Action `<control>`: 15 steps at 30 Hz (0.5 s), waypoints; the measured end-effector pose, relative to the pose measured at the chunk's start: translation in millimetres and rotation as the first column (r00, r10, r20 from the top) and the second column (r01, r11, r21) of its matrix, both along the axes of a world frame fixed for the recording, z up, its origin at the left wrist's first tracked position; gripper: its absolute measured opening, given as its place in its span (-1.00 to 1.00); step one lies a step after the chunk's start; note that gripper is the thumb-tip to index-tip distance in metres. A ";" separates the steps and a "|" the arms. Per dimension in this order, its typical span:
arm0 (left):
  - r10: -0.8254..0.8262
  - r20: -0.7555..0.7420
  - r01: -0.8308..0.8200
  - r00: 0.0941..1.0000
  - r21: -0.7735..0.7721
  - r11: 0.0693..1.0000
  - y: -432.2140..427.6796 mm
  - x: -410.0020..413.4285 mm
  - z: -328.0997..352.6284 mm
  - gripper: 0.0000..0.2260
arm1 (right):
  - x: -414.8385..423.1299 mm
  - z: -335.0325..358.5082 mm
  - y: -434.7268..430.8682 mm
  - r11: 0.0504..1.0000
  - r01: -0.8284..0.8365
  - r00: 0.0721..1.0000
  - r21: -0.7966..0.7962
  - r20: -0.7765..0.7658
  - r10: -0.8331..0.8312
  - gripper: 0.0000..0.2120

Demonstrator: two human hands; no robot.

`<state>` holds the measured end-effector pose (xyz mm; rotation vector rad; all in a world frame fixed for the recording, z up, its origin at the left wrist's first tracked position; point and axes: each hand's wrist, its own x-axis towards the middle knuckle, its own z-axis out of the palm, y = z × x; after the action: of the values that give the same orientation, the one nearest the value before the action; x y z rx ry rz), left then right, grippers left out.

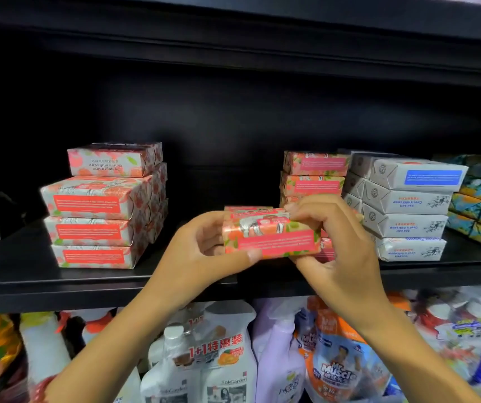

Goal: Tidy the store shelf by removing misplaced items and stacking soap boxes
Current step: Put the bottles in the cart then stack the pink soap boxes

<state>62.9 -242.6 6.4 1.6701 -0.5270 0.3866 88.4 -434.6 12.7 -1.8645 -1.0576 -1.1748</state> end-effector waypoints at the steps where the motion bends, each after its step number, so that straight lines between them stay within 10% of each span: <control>1: -0.005 0.002 0.005 1.000 -0.018 1.000 -0.4 -0.1 0.2 -0.45 | 1.1 -1.6 -0.3 1.000 0.003 1.000 -0.021 0.006 -0.002 -0.54; 9: 0.042 0.189 -0.055 0.981 0.064 0.996 -1.2 -0.2 -3.5 -0.40 | 2.2 3.9 -12.4 0.941 0.006 0.984 -0.338 -0.166 -0.066 -0.29; 15: 0.069 0.240 -0.102 0.968 0.127 0.987 -2.8 5.6 -7.9 -0.38 | 5.6 7.1 -18.5 0.922 0.141 0.987 -0.362 -0.024 -0.161 -0.34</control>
<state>68.5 -245.4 -1.5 1.7962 -0.6707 0.6288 94.0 -453.0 19.7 -2.2834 -1.1773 -1.0622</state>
